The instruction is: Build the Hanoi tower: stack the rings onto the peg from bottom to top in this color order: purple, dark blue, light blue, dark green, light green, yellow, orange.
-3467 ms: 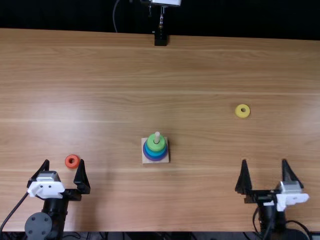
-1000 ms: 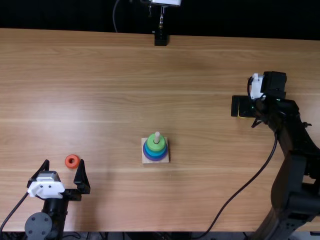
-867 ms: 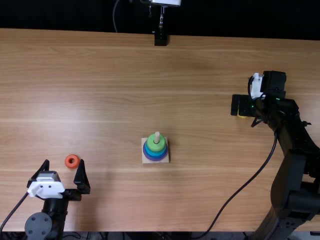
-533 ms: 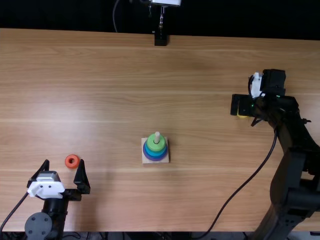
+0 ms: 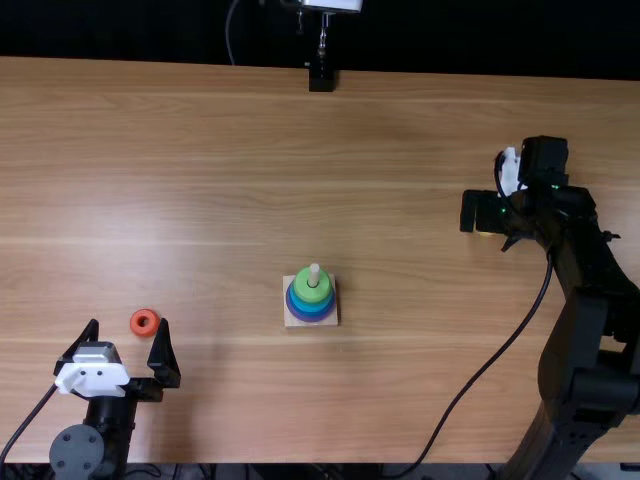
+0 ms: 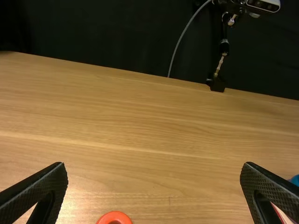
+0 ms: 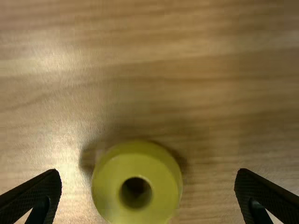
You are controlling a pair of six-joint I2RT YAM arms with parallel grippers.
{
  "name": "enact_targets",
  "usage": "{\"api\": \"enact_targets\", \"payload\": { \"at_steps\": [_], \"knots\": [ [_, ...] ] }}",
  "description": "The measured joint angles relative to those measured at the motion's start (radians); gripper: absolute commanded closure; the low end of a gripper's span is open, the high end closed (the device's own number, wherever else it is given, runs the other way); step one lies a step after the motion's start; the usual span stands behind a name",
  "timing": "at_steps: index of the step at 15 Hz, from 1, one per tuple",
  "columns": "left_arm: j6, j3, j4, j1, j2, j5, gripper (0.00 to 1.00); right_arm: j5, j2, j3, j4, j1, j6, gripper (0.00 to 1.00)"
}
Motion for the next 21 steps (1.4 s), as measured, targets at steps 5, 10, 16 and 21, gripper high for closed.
{"api": "enact_targets", "payload": {
  "at_steps": [5,10,16,21],
  "knots": [
    [0.0,0.0,0.0,0.0,0.0,0.0,0.0,0.0,0.013,0.01,-0.032,0.0,0.0,0.0],
    [0.0,0.0,0.0,0.0,0.0,0.0,0.0,0.0,0.013,0.024,-0.042,0.0,0.0,0.46],
    [0.0,0.0,0.0,0.0,0.0,0.0,0.0,0.004,0.041,0.048,-0.115,0.0,-0.002,0.47],
    [0.0,0.0,0.0,0.0,0.0,0.0,0.0,0.004,0.061,0.09,-0.117,0.0,0.0,0.34]
  ]
}}
